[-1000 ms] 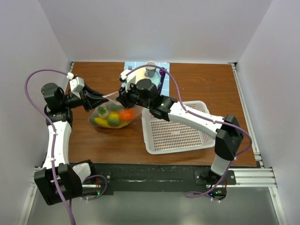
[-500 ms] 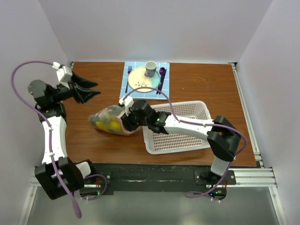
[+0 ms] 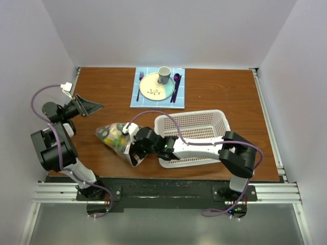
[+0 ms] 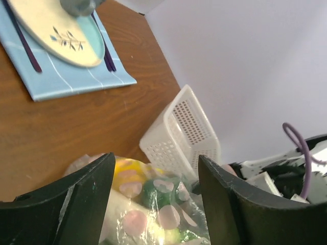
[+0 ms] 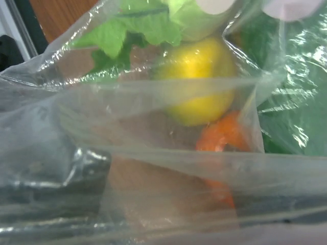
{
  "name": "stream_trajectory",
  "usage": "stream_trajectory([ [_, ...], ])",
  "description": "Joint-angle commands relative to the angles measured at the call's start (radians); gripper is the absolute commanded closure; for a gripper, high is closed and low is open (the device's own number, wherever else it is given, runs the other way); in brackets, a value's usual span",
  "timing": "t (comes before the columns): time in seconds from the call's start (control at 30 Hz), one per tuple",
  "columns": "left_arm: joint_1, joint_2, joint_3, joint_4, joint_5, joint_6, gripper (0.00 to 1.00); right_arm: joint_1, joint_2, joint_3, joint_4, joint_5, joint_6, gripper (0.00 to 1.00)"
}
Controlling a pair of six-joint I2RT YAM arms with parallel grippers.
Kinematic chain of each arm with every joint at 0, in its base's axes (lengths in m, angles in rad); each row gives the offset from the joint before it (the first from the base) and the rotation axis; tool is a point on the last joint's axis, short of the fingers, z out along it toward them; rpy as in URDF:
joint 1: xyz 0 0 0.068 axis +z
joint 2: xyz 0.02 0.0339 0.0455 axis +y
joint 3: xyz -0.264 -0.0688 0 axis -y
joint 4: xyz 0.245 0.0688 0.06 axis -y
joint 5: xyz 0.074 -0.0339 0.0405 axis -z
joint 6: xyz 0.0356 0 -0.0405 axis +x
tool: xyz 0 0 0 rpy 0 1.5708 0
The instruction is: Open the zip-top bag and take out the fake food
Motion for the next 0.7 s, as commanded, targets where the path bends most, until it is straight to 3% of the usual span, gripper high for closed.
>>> stream_trajectory([
  [0.0, -0.001, -0.025, -0.047, 0.719, 0.222, -0.165, 0.28, 0.048, 0.040, -0.017, -0.011, 0.214, -0.002, 0.01],
  [0.13, -0.059, -0.002, -0.032, 0.731, 0.217, -0.177, 0.19, 0.065, 0.039, -0.061, 0.050, 0.350, 0.009, 0.01],
  [0.2, -0.139, -0.004, 0.041, 0.733, 0.191, -0.236, 0.01, 0.065, 0.028, -0.095, 0.082, 0.344, 0.019, 0.02],
  [0.27, -0.214, -0.004, 0.116, 0.730, 0.138, -0.313, 0.00, 0.066, 0.013, -0.111, 0.125, 0.336, 0.024, 0.01],
  [0.33, -0.243, 0.054, 0.283, 0.724, 0.093, -0.402, 0.00, 0.066, 0.013, -0.114, 0.133, 0.325, 0.025, 0.01],
  [0.47, -0.278, 0.316, 0.764, 0.728, 0.068, -0.808, 0.00, 0.066, 0.011, -0.123, 0.142, 0.330, 0.033, 0.01],
  [0.53, -0.278, 0.376, 0.898, 0.725, 0.070, -0.876, 0.00, 0.068, 0.005, -0.143, 0.160, 0.328, 0.041, 0.01],
  [0.57, -0.286, 0.442, 1.060, 0.710, 0.070, -0.923, 0.00, 0.068, 0.001, -0.155, 0.166, 0.318, 0.045, 0.01],
  [0.63, -0.306, 0.434, 1.134, 0.437, 0.053, -0.742, 0.00, 0.069, 0.004, -0.166, 0.186, 0.302, 0.053, 0.01],
  [0.67, -0.315, 0.377, 1.140, 0.273, -0.021, -0.444, 0.00, 0.071, 0.005, -0.167, 0.188, 0.290, 0.056, 0.01],
])
